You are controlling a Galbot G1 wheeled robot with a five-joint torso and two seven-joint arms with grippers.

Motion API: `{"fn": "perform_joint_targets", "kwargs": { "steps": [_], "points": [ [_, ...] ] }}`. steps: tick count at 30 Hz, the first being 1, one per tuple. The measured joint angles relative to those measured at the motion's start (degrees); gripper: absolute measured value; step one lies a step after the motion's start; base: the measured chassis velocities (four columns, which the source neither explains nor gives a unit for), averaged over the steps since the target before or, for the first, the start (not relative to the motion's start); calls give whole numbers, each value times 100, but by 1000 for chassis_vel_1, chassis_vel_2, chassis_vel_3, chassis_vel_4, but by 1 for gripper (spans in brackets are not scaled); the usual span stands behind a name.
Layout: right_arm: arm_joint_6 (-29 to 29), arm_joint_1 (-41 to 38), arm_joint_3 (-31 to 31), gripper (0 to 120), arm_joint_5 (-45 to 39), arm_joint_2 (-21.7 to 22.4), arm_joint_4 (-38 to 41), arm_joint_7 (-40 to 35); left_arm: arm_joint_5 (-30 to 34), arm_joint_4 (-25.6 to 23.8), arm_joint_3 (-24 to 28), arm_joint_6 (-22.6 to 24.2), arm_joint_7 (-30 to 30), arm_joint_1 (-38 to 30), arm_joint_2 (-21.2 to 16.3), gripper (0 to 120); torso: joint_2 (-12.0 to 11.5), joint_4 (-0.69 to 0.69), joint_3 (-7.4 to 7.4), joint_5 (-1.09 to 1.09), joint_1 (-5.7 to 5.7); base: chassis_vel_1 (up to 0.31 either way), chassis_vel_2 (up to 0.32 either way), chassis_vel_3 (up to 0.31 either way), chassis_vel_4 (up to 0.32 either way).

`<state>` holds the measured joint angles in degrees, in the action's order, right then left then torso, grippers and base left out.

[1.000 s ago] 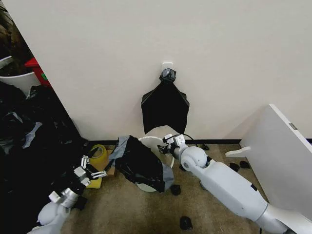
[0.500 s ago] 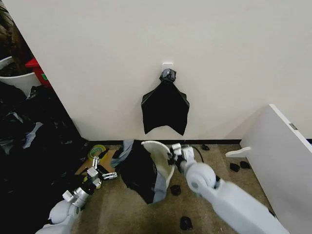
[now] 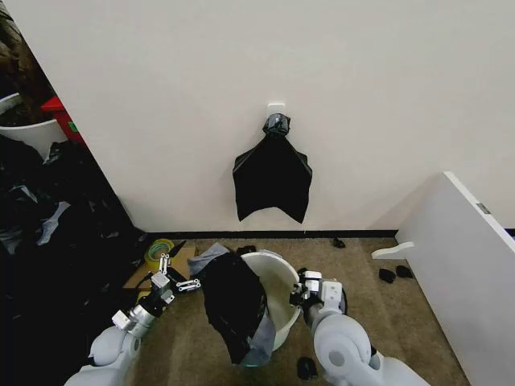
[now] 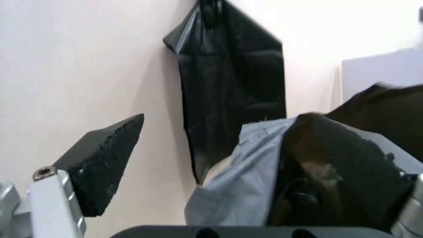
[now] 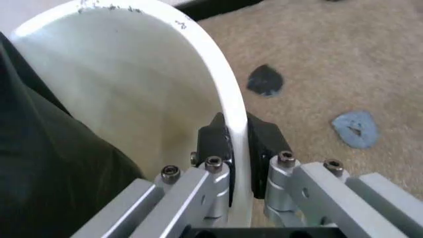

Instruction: Place the garbage bag over the trash bin.

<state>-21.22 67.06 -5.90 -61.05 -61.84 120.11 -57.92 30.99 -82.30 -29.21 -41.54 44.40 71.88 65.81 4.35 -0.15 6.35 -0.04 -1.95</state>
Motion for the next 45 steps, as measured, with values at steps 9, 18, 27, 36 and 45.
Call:
{"fn": "perform_joint_targets", "kwargs": {
  "steps": [9,18,27,36,45],
  "points": [
    [876,141,320,3,267,-609,-195,-259,425,-114,-263,-55,520,155,-135,100,0,1,0,0,0,0,0,0,0],
    [1273,526,191,3,480,-921,-339,-394,351,-303,-321,-143,323,328,-131,100,0,0,-1,-1,0,0,0,0,0],
    [1353,905,116,19,775,-839,27,-366,207,-335,-322,-197,233,377,-130,100,0,1,1,2,-1,0,0,0,0],
    [1816,969,-64,49,1865,-494,528,473,-94,-295,-305,-242,31,397,-46,100,0,0,0,1,0,0,0,0,0],
    [704,144,-343,83,1950,-161,536,1468,-772,-303,-269,-364,-738,574,175,100,0,0,0,1,-1,0,0,0,0]
  ]
}}
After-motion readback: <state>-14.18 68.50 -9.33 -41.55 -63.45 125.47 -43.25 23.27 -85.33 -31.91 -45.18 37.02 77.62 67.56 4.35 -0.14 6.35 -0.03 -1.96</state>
